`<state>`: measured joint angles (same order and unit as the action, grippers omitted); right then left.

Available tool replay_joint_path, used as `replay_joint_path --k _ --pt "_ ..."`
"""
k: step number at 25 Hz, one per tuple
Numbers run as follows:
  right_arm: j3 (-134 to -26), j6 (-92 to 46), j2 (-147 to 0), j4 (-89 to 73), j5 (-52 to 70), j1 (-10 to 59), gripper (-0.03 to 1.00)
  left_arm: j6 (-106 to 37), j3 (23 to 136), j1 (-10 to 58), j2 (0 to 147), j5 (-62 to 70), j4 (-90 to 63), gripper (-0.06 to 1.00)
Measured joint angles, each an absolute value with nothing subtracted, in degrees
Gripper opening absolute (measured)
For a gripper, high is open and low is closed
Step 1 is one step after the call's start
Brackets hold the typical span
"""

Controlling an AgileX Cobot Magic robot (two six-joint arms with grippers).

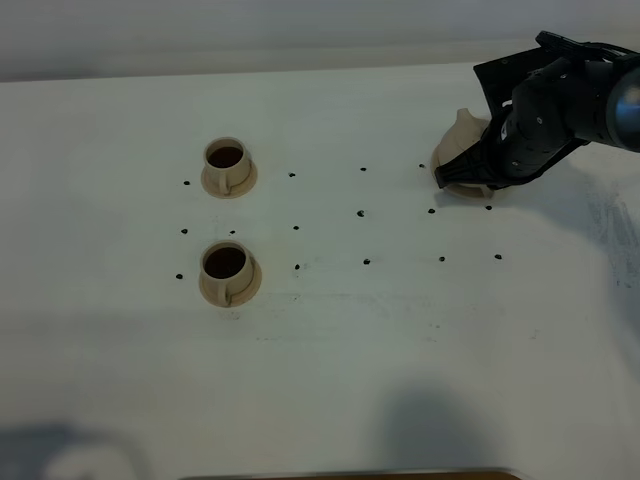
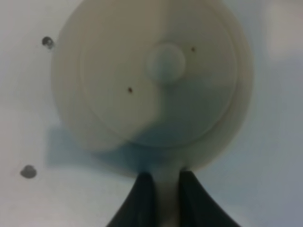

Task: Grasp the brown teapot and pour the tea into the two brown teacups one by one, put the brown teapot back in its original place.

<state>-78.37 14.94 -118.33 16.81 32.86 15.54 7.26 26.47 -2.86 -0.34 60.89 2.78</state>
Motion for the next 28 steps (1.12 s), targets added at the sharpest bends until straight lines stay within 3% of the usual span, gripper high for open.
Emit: replay_joint_path --k 14,16,22,25,28 --pt "-80.8 15.1 -118.9 16.6 35.8 15.4 0.12 7.3 26.5 -2.9 -0.3 60.9 2.8 0.44" --pt "-81.0 15.2 -119.0 16.6 36.4 15.4 0.18 7.3 26.5 -2.9 -0.3 60.9 2.8 0.44" --pt "-81.1 16.3 -119.0 16.7 38.0 15.4 0.48 7.2 26.5 -2.9 -0.3 60.9 2.8 0.44" --pt "-81.1 16.3 -119.0 16.7 39.0 15.4 0.56 7.2 26.5 -2.9 -0.3 60.9 2.8 0.44" --pt "-81.1 16.3 -118.9 16.7 39.7 15.4 0.57 7.2 26.5 -2.9 -0.3 60.9 2.8 0.44"
